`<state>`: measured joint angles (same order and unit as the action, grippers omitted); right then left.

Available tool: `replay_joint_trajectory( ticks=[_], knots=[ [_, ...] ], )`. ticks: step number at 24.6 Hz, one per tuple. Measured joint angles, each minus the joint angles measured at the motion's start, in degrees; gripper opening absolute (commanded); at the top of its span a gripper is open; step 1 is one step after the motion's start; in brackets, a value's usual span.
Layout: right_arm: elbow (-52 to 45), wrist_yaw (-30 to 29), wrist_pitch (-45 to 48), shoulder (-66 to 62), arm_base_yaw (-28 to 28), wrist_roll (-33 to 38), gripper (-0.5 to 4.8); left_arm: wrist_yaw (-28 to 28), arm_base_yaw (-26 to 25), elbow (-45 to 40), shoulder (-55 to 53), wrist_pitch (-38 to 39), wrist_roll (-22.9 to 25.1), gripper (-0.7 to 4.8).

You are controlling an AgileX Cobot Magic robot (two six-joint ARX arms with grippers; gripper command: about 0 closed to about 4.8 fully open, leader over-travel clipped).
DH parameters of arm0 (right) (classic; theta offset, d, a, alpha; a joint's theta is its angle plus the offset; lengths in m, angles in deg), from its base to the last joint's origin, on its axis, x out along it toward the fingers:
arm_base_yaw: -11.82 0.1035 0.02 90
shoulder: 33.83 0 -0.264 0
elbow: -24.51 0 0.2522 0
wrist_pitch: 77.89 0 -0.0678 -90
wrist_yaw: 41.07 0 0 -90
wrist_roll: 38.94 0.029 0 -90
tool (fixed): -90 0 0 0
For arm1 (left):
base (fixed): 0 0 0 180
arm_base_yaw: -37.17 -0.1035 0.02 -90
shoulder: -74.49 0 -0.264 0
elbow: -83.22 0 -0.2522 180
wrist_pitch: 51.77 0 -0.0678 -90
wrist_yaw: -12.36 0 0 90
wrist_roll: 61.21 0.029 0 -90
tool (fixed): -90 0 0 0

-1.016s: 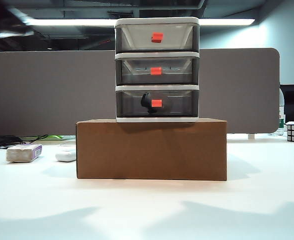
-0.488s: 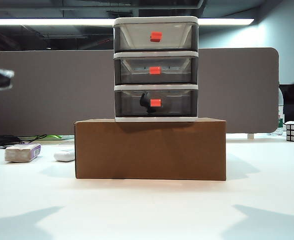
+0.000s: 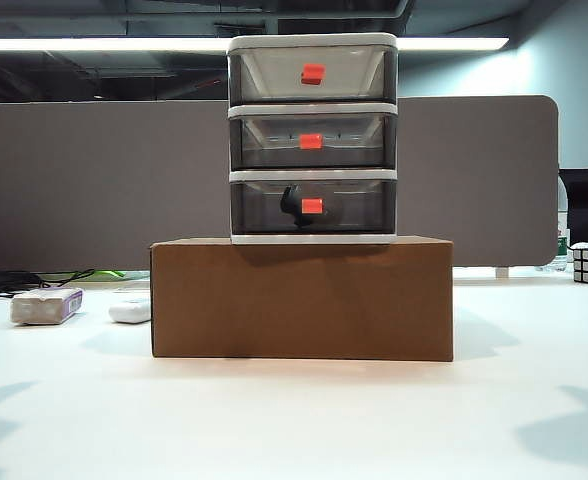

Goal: Open the third layer of the drawer on the table, pick up the transparent tape on the table and put it in, and finally close the drawer.

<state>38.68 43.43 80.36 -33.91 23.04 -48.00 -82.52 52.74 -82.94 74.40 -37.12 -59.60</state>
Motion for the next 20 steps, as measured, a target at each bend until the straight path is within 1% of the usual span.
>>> replay_joint_trajectory(
  ticks=[1, 3, 4, 6, 10, 20],
  knots=[
    [0.00, -0.57, 0.09, 0.00, -2.80, 0.02, -0.05, -2.08, -4.15, 0.00, 0.00, -0.44, -0.42, -0.06],
    [0.00, -1.75, 0.90, 0.00, -4.72, 0.00, -0.05, -2.47, -8.28, 0.00, -0.02, -0.46, -1.33, -0.06],
    [0.00, -3.43, 1.73, 0.00, -5.97, 0.02, -0.05, -2.47, -10.43, 0.00, 0.00, -0.72, -1.81, -0.05],
    [0.00, -4.46, 2.10, -0.02, -6.49, 0.02, -0.05, -2.58, -11.32, 0.00, 0.00, -0.70, -2.56, -0.05],
    [0.00, -5.01, 2.10, 0.00, -6.45, 0.02, -0.05, -2.62, -11.28, 0.00, 0.00, -0.68, -3.41, -0.05],
    [0.00, -5.01, 2.10, 0.00, -6.45, 0.02, -0.05, -2.64, -11.28, 0.00, 0.00, -0.63, -3.43, -0.05]
  ],
)
